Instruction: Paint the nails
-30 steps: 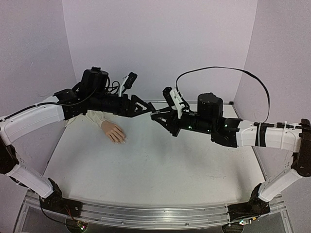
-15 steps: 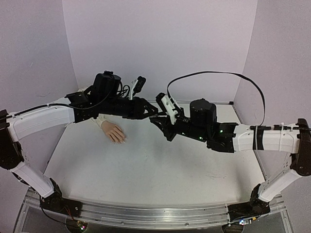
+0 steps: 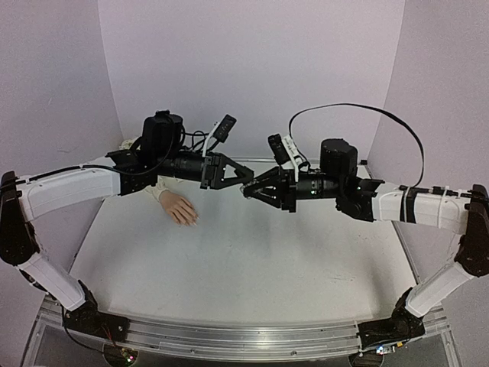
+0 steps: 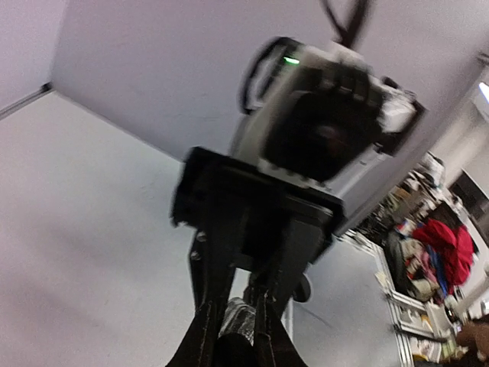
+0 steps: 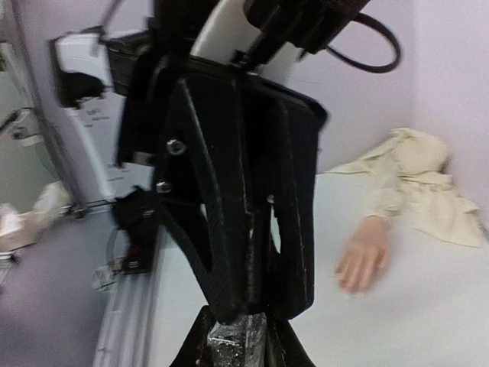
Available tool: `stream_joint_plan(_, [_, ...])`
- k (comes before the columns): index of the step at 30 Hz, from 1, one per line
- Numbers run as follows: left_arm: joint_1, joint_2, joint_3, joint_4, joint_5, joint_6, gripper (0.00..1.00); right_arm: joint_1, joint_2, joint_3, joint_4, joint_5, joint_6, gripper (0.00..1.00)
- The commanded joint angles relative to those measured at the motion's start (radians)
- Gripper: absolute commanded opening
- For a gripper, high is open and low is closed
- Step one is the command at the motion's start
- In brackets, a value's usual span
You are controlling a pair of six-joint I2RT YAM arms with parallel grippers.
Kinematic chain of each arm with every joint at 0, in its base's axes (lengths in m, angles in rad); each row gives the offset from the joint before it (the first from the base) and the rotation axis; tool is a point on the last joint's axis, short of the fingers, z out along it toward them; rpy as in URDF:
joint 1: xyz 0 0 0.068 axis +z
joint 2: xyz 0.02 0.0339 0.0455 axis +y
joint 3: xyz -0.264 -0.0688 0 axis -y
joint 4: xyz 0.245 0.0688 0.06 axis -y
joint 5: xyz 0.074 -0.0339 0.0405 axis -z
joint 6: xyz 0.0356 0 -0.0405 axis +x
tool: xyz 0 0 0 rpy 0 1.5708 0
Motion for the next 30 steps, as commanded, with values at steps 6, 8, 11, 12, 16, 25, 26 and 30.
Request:
stream_joint_plan(6, [-0.04,-0.03,-0.051,0.526,0.456,-0.126,0.24,0.02,-0.082,-0.01,0.145,-0.361,0.085,0.0])
stream_joint_plan(8, [-0.02,-0.032,-0.059,0.498,0.408,-0.159,0.53,0.019,-0.094,-0.02,0.106,-0.282,0.043,0.0])
stream_joint_plan(11, [-0.002,-0.066,-0.07,0.341,0.304,-0.089,0.91,0.019,-0.099,-0.024,0.069,-0.197,-0.005,0.0])
stream_joint_plan(12, [-0.002,-0.086,-0.08,0.282,0.253,-0.052,0.94,0.019,-0.101,-0.026,0.059,-0.166,-0.012,0.0])
stream_joint_plan(16, [0.0,-0.156,-0.12,0.131,0.051,0.011,0.96,0.02,-0.109,-0.036,0.028,-0.021,-0.047,0.0])
stream_joint_plan(25, [-0.046,-0.191,-0.131,0.055,-0.203,0.014,0.66,0.021,-0.092,-0.033,0.0,0.169,-0.085,0.0])
stream_joint_plan(26, [-0.048,-0.184,-0.123,0.044,-0.21,0.015,0.62,0.022,-0.09,-0.032,-0.002,0.174,-0.085,0.0])
stream_joint_plan(30, [-0.049,-0.159,-0.088,-0.027,-0.232,0.03,0.56,0.021,-0.094,-0.034,-0.012,0.191,-0.094,0.0])
